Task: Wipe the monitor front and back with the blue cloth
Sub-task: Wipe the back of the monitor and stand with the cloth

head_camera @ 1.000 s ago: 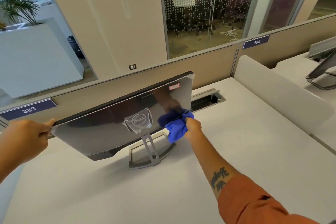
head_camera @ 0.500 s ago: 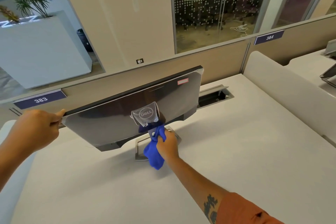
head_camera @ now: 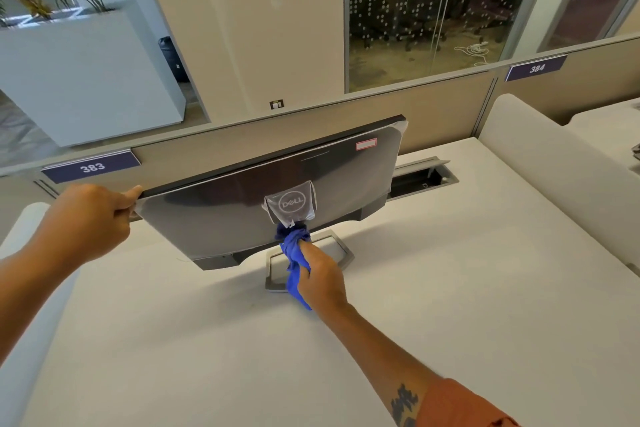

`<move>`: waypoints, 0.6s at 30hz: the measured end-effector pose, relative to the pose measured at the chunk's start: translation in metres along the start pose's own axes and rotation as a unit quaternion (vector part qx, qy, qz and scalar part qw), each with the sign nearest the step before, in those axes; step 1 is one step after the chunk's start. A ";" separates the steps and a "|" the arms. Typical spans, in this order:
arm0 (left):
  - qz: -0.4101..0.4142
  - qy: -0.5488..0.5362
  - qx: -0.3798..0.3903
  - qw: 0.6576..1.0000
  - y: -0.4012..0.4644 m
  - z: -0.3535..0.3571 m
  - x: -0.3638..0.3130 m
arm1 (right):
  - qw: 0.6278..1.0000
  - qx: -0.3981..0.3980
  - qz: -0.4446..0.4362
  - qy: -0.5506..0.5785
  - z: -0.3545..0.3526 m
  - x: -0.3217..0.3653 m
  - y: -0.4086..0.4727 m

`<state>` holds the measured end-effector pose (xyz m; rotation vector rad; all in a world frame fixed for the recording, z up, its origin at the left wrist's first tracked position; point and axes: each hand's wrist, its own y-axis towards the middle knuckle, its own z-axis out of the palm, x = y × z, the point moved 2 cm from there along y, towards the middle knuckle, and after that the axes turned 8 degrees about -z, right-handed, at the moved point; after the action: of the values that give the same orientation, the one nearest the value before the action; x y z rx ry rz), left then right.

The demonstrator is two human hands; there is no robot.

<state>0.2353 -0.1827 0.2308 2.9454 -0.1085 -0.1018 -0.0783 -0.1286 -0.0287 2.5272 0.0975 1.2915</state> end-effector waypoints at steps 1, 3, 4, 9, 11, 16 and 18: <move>-0.001 -0.001 0.001 1.000 -0.001 -0.002 -0.002 | 1.000 0.020 0.020 -0.009 0.003 -0.006 -0.008; 0.005 -0.002 0.004 1.000 -0.003 -0.006 -0.007 | 0.995 0.068 0.069 -0.022 0.008 -0.020 -0.024; 0.010 -0.004 0.005 1.000 -0.004 -0.008 -0.009 | 0.993 0.084 0.077 -0.030 0.010 -0.026 -0.031; 0.013 -0.013 -0.001 1.000 -0.008 -0.013 -0.015 | 0.990 0.101 0.098 -0.033 0.016 -0.032 -0.043; 0.011 -0.016 -0.001 1.000 -0.008 -0.014 -0.017 | 0.991 0.076 0.105 -0.008 0.013 -0.025 -0.033; 0.010 -0.023 -0.001 1.000 -0.009 -0.015 -0.019 | 0.995 0.028 0.094 0.001 0.008 -0.007 -0.003; 0.014 -0.025 0.003 1.000 -0.010 -0.017 -0.021 | 0.994 0.047 0.103 -0.003 0.011 -0.007 -0.008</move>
<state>0.2168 -0.1681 0.2465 2.9479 -0.1568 -0.1724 -0.0728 -0.1252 -0.0429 2.6794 -0.1094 1.3851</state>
